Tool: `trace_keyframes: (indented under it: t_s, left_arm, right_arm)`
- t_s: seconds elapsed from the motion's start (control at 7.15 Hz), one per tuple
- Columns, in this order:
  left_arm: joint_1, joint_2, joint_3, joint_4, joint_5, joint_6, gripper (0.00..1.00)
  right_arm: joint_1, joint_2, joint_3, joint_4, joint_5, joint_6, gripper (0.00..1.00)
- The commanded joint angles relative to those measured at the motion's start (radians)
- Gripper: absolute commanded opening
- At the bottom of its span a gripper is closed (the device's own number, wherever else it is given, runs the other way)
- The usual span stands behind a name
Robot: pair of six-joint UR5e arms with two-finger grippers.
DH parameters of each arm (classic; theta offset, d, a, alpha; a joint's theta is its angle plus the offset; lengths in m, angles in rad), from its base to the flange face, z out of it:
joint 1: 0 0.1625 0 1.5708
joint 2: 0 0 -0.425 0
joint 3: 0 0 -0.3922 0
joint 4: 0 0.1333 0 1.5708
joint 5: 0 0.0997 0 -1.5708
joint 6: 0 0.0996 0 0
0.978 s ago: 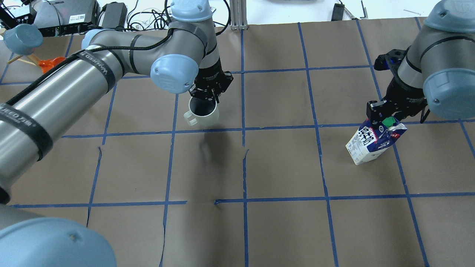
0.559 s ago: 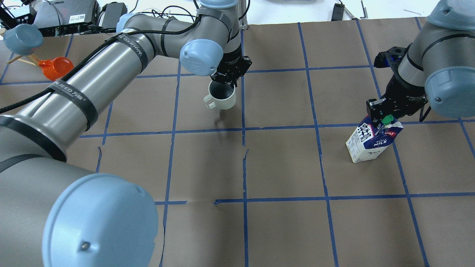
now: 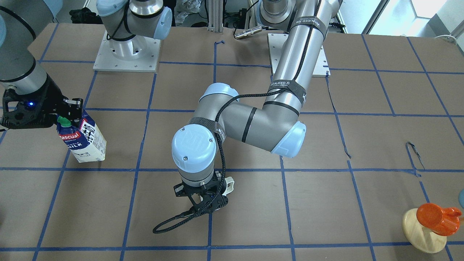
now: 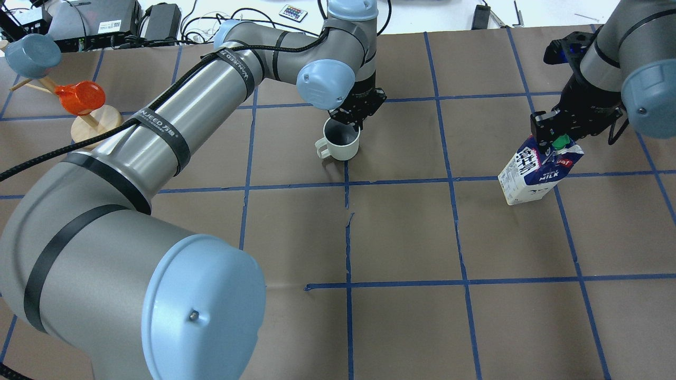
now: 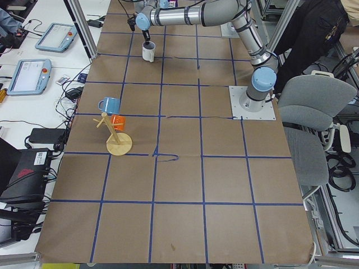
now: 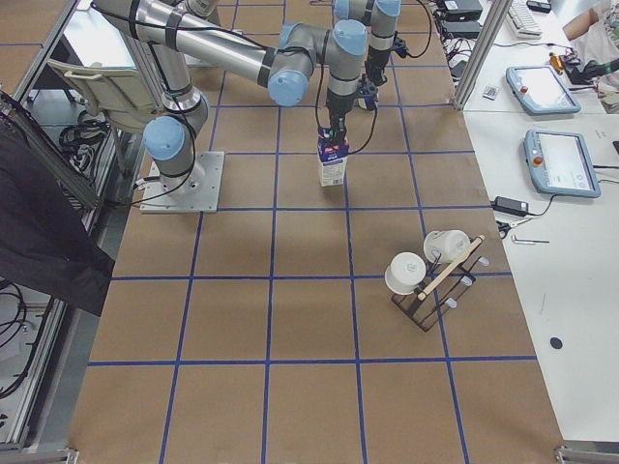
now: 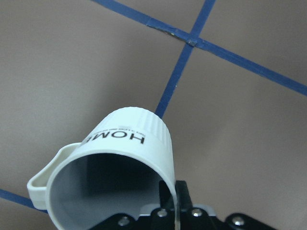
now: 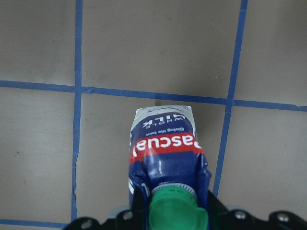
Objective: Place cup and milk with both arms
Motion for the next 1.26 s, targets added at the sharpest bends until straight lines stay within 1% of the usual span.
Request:
trace_keyframes:
  t_s: [0.0, 0.14, 0.42, 0.56, 0.84, 0.98, 1.12]
  left_arm:
    - [-0.002, -0.001, 0.004, -0.014, -0.057, -0.005, 0.99]
    - [-0.002, 0.018, 0.008, -0.02, -0.091, -0.008, 1.0]
    - [0.023, 0.064, 0.011, -0.043, -0.081, 0.027, 1.0]
    - [0.07, 0.111, 0.011, -0.12, -0.079, 0.129, 1.0]
    - [0.144, 0.23, -0.012, -0.24, -0.079, 0.245, 1.0]
    - [0.153, 0.298, -0.029, -0.288, -0.078, 0.321, 1.0]
    - [0.174, 0.37, -0.055, -0.326, -0.076, 0.413, 1.0]
  right_arm:
    - [0.004, 0.022, -0.062, 0.008, 0.039, 0.003, 0.06]
    - [0.007, 0.056, -0.093, 0.025, 0.039, 0.009, 0.07]
    - [0.043, 0.09, -0.145, 0.038, 0.039, 0.012, 0.07]
    - [0.089, 0.119, -0.18, 0.034, 0.039, 0.099, 0.07]
    - [0.193, 0.232, -0.302, 0.036, 0.04, 0.251, 0.07]
    - [0.232, 0.283, -0.355, 0.038, 0.045, 0.326, 0.07]
    - [0.258, 0.323, -0.407, 0.036, 0.101, 0.389, 0.08]
